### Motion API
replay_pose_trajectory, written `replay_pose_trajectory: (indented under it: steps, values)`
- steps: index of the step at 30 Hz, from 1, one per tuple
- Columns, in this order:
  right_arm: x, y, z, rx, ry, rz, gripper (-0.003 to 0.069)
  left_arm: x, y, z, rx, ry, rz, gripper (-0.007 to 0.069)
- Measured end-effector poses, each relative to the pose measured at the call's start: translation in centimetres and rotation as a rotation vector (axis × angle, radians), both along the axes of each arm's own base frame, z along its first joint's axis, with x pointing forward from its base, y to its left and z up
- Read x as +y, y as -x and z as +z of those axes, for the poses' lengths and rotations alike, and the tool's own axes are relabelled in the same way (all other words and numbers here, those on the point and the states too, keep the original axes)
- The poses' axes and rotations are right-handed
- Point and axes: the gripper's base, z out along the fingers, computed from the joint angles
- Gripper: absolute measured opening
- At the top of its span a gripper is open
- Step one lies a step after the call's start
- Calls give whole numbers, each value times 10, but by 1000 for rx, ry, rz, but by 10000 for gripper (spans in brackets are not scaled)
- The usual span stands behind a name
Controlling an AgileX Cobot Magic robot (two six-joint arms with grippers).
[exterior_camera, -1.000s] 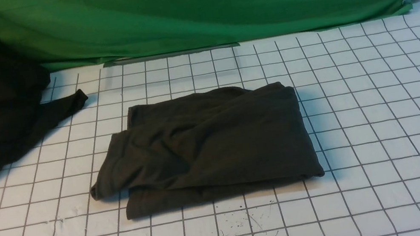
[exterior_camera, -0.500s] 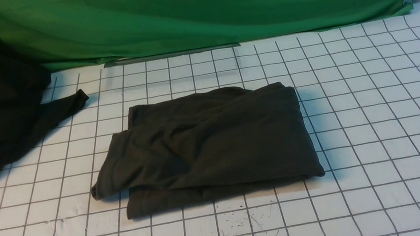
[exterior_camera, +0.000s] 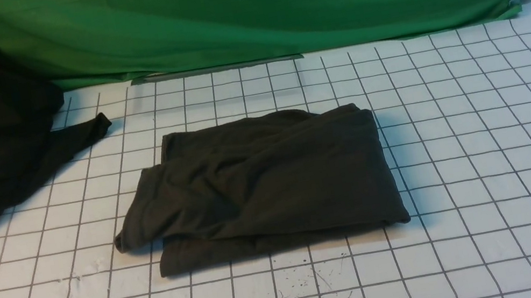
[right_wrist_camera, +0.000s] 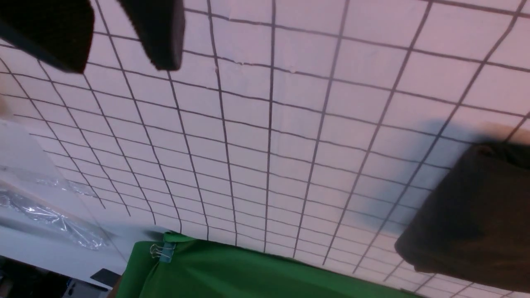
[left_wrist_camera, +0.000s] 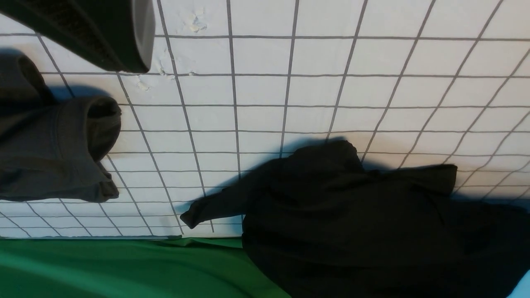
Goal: Fold a long-sleeved shirt over a white checkered tablecloth.
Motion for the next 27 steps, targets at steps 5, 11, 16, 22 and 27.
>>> replay_pose_trajectory:
  steps: [5,11,16,22,27]
  values:
    - [0,0,0,0,0,0,242,0,0,0,0,-1,0,1]
    - [0,0,0,0,-1,0,242,0,0,0,0,-2,0,1]
    - [0,0,0,0,-1,0,242,0,0,0,0,-2,0,1]
    - [0,0,0,0,-1,0,242,0,0,0,1,-6,1,1]
    - [0,0,0,0,-1,0,242,0,0,0,1,-9,1,1]
